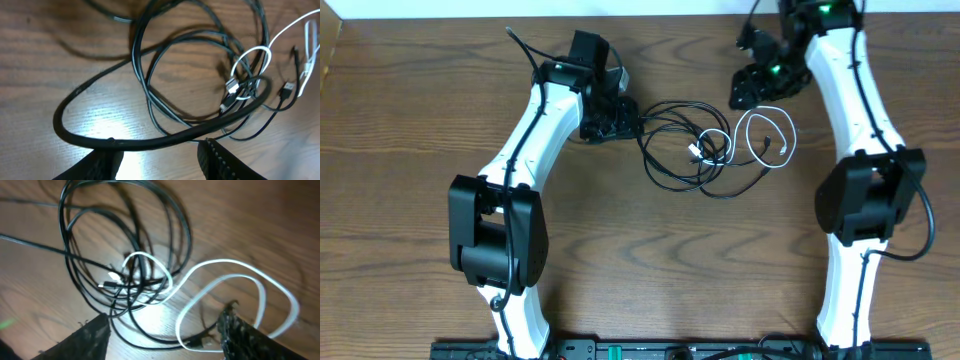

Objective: Untangle cables

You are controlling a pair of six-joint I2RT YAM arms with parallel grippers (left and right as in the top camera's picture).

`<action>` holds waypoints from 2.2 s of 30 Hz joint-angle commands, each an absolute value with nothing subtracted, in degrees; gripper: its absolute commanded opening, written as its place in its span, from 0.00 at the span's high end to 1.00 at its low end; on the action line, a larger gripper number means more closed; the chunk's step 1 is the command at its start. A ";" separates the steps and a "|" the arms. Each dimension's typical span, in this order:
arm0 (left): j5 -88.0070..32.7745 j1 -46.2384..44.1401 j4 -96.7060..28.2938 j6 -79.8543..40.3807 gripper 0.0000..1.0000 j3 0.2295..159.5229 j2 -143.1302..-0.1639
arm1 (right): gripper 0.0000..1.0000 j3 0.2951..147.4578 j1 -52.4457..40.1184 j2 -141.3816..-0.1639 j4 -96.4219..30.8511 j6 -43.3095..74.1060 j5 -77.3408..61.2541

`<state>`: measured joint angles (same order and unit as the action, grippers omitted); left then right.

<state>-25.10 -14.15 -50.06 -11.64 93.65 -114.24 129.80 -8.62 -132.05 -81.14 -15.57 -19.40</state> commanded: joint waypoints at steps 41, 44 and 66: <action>-3.79 -34.26 -25.65 -39.42 0.32 92.79 -122.17 | 0.17 133.93 5.91 -135.24 -73.73 -11.22 -31.66; -3.81 -34.48 -26.30 -41.10 0.33 92.79 -124.31 | 0.16 133.69 5.91 -135.24 -73.67 -11.22 -31.66; 3.66 -34.54 -24.29 -40.80 0.66 92.79 -124.42 | 0.15 133.25 2.31 -135.24 -73.56 -11.22 -31.64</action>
<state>1.69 -34.61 -24.43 -40.71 92.71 -125.05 133.47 2.98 -135.59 -73.52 -11.84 -30.89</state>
